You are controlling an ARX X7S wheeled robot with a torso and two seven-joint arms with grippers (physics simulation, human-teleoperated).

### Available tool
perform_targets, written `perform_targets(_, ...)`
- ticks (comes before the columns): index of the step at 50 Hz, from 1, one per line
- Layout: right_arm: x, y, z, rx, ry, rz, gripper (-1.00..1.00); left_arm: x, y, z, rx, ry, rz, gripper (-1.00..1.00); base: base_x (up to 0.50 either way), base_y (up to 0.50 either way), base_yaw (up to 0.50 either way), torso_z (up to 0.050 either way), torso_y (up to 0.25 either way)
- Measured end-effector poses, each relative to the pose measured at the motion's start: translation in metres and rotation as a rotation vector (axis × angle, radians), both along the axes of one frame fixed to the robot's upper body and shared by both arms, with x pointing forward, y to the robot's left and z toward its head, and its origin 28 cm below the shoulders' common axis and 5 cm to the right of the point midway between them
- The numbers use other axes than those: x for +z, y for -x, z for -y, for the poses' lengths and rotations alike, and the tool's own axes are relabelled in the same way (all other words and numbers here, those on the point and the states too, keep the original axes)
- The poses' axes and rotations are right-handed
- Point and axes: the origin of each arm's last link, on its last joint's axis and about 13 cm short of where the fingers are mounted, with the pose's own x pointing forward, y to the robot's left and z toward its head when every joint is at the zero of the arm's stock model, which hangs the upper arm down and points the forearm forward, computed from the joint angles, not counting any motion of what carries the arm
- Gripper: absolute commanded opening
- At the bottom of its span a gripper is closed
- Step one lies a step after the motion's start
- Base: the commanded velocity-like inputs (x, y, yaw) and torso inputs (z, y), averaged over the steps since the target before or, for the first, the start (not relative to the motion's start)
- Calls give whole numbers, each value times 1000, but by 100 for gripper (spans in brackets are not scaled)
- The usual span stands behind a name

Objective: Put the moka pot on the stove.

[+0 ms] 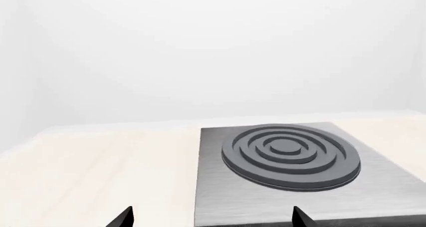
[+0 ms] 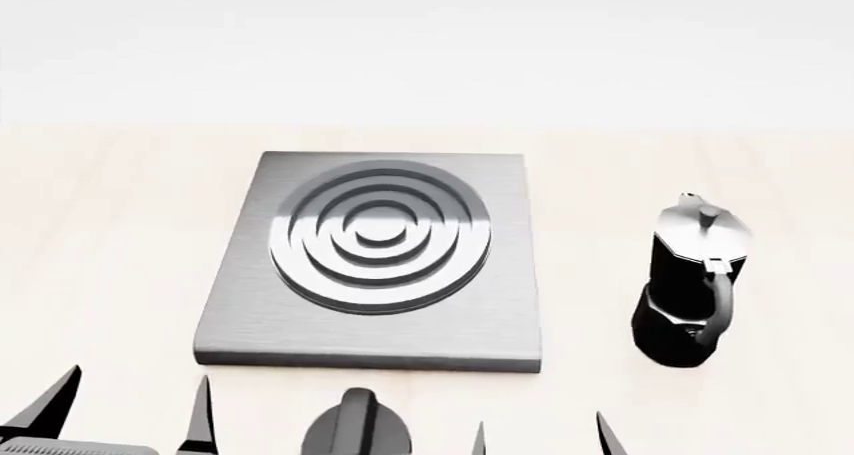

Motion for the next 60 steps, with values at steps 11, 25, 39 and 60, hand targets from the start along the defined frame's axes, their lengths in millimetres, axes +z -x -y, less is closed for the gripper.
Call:
perform_targets(11, 0, 0, 0, 1, 0, -2, 100, -1, 0, 0, 0, 0, -4, 100, 0, 130, 0, 0, 0)
perform_targets(25, 0, 0, 0, 1, -1, -2, 100, -1, 1, 0, 0, 0, -5, 100, 0, 129, 0, 0, 0)
perform_targets(39, 0, 0, 0, -3, -2, -4, 100, -1, 1, 0, 0, -1, -3, 100, 0, 128, 0, 0, 0)
perform_targets(60, 2, -2, -1, -22, -13, -19, 100, 1, -1, 1, 6, -19, 6, 100, 0, 0, 0, 0, 0)
